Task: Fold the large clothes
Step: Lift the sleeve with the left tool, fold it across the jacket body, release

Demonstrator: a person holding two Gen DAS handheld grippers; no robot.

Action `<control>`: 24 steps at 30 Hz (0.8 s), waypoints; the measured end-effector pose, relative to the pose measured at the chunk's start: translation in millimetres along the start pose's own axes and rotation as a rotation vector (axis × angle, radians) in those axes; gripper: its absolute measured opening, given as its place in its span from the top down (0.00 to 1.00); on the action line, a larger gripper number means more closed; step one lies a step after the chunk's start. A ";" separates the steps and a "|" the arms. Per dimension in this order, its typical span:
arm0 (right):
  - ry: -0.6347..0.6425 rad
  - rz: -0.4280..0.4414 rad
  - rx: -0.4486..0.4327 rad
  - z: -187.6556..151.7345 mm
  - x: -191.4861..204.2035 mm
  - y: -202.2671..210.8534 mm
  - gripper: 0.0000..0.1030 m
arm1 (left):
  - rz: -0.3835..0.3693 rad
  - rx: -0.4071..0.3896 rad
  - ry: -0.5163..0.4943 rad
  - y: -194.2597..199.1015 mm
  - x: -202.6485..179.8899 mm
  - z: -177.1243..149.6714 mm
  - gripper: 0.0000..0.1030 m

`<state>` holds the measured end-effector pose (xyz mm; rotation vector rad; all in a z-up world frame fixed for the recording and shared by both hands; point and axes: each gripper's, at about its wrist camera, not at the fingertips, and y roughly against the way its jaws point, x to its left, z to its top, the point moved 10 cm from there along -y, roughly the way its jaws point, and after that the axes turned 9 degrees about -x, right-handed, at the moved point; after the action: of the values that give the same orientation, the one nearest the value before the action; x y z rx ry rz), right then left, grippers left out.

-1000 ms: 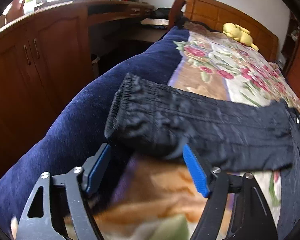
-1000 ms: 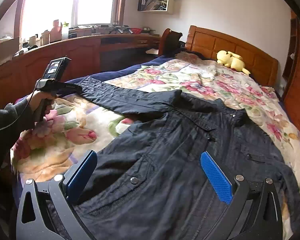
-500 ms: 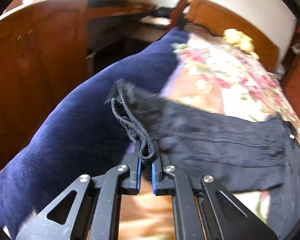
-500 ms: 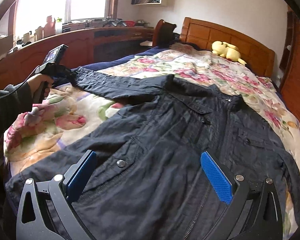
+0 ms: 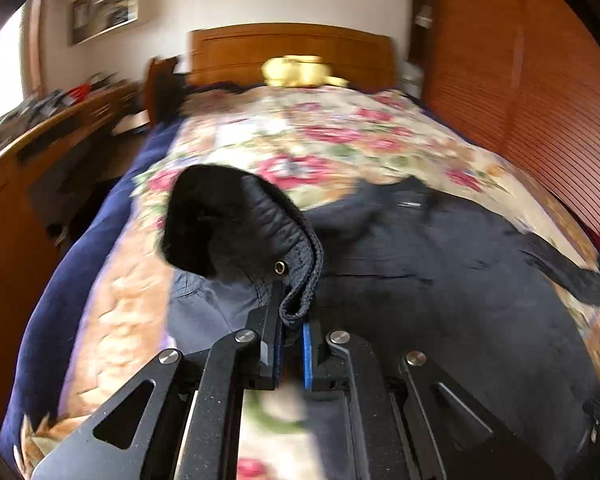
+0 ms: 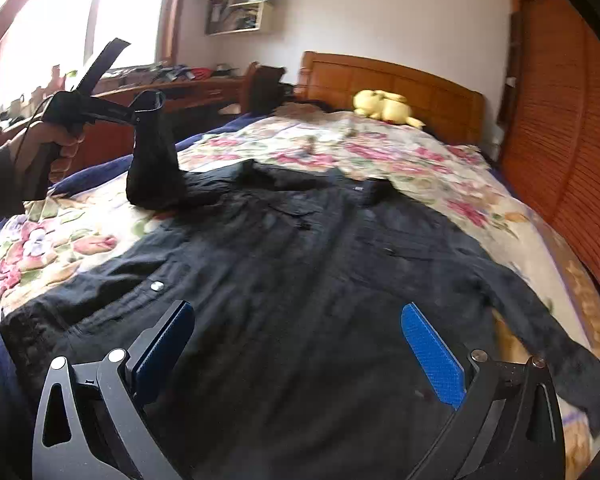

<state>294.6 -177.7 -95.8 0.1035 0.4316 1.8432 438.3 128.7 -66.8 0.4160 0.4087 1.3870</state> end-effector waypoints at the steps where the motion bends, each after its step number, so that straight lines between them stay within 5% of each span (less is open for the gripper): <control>1: -0.006 -0.012 -0.002 -2.2 -5.8 4.3 0.00 | -0.018 0.004 -0.019 1.5 -16.2 2.0 0.93; 10: -0.045 -0.106 0.008 -25.7 -34.6 30.7 0.00 | -0.121 0.099 -0.172 15.1 -114.4 -28.6 0.92; 21: -0.071 -0.076 0.010 -28.9 -32.9 32.2 0.00 | -0.212 0.175 -0.143 52.1 -132.8 -119.9 0.76; 24: -0.071 -0.060 0.013 -27.1 -30.1 28.3 0.00 | -0.175 0.185 -0.132 57.9 -122.1 -138.4 0.75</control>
<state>270.7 -219.6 -106.9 0.1627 0.3930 1.7722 301.9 21.5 -152.2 0.6057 0.4559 1.1487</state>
